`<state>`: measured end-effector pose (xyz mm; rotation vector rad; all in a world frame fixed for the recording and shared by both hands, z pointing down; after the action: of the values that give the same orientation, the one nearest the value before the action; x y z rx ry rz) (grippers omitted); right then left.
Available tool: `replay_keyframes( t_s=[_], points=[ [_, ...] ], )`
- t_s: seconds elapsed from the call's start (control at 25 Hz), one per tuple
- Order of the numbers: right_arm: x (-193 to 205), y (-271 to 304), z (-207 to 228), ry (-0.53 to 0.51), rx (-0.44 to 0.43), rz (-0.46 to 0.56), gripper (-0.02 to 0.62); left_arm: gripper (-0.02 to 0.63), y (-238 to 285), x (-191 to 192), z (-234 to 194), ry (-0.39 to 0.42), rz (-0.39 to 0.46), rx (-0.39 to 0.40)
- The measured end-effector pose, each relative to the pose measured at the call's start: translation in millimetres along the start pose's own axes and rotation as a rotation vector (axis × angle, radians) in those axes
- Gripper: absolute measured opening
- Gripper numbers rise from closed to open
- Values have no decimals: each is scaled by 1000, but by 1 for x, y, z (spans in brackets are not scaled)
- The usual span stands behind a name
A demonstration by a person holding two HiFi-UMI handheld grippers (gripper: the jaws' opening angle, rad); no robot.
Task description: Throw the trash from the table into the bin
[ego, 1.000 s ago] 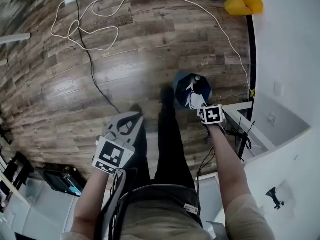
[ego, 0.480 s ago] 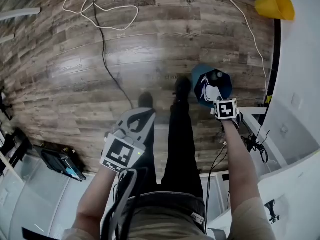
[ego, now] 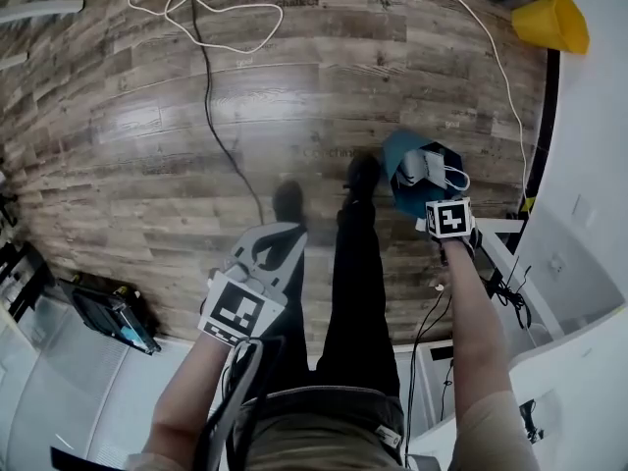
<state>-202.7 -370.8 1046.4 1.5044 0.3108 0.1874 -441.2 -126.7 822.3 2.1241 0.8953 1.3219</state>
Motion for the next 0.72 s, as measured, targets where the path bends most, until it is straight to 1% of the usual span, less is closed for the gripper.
replay_keyframes(
  t_s=[0.08, 0.2, 0.32, 0.4, 0.52, 0.64, 0.72],
  points=[
    [-4, -11, -3, 13, 4, 20, 204, 14, -9, -11, -1, 11, 18, -7],
    [-13, -38, -10, 81, -19, 80, 204, 14, -26, -35, -3, 29, 53, -21],
    [-33, -70, -17, 131, -63, 193, 204, 14, -43, -61, -5, 48, 91, -36],
    [-46, -99, -20, 148, -73, 259, 204, 14, -54, -78, -6, 64, 117, -45],
    [-63, -154, -27, 181, -91, 362, 204, 14, -72, -106, -7, 103, 160, -59],
    [-88, -214, -40, 199, -128, 493, 202, 14, -93, -138, -7, 145, 197, -71],
    [-103, -256, -54, 206, -171, 581, 201, 14, -111, -156, -8, 141, 208, -87]
  ],
)
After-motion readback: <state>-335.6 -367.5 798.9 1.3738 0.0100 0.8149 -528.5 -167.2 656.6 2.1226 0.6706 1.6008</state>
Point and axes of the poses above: the fingertips, and each gripper's own axes: y forward along the fingers, z to its right, x out of its underside, the point moved 5 cm from there along -y, backward along the fingers, and after that the axes turned 3 degrees about -y, right-handed, at the moved point
